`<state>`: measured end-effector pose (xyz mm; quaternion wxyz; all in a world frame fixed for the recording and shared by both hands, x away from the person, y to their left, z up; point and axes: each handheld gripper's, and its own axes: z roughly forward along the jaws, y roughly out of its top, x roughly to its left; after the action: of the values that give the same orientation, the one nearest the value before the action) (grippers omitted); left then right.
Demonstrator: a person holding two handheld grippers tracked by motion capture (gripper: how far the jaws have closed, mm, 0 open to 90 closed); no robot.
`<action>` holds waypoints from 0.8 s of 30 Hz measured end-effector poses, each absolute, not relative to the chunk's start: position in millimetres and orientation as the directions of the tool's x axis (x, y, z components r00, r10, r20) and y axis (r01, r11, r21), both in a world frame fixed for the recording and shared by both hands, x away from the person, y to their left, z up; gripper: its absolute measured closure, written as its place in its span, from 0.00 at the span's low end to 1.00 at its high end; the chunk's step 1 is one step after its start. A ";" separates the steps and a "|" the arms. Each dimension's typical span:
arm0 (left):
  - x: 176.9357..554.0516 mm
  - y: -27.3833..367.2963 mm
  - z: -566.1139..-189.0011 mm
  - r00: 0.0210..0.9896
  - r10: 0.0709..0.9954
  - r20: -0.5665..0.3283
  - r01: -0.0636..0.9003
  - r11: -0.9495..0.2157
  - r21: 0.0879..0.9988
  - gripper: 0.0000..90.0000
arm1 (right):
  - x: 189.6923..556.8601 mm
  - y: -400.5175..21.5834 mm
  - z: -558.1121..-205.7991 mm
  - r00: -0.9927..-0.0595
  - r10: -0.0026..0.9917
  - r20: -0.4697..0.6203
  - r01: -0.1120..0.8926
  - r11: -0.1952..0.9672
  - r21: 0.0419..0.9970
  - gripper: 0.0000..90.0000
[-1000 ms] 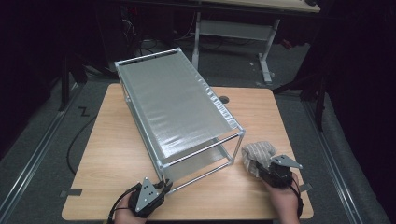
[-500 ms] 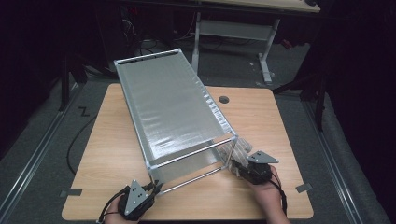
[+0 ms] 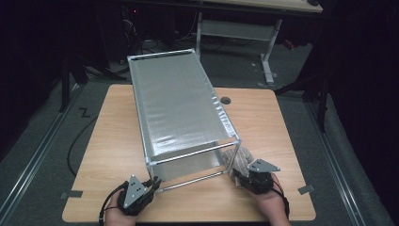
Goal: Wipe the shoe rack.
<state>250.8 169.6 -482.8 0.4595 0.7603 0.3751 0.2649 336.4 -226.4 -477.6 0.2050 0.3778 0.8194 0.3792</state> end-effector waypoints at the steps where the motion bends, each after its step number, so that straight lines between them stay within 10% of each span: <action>1: 253.4 169.8 -482.8 0.577 0.815 0.053 0.330 -0.292 0.898 0.88 | 334.7 -227.0 -477.4 -0.630 0.775 -0.048 0.465 0.426 0.776 0.72; 24: 276.4 168.1 -484.8 0.570 0.821 0.008 0.345 -0.248 0.905 0.89 | 307.1 -239.1 -461.0 -0.558 0.830 0.006 0.479 0.316 0.819 0.71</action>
<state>276.4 168.1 -484.8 0.4739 0.7488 0.3893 0.2514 307.1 -239.1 -461.0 0.2147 0.4183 0.7823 0.4086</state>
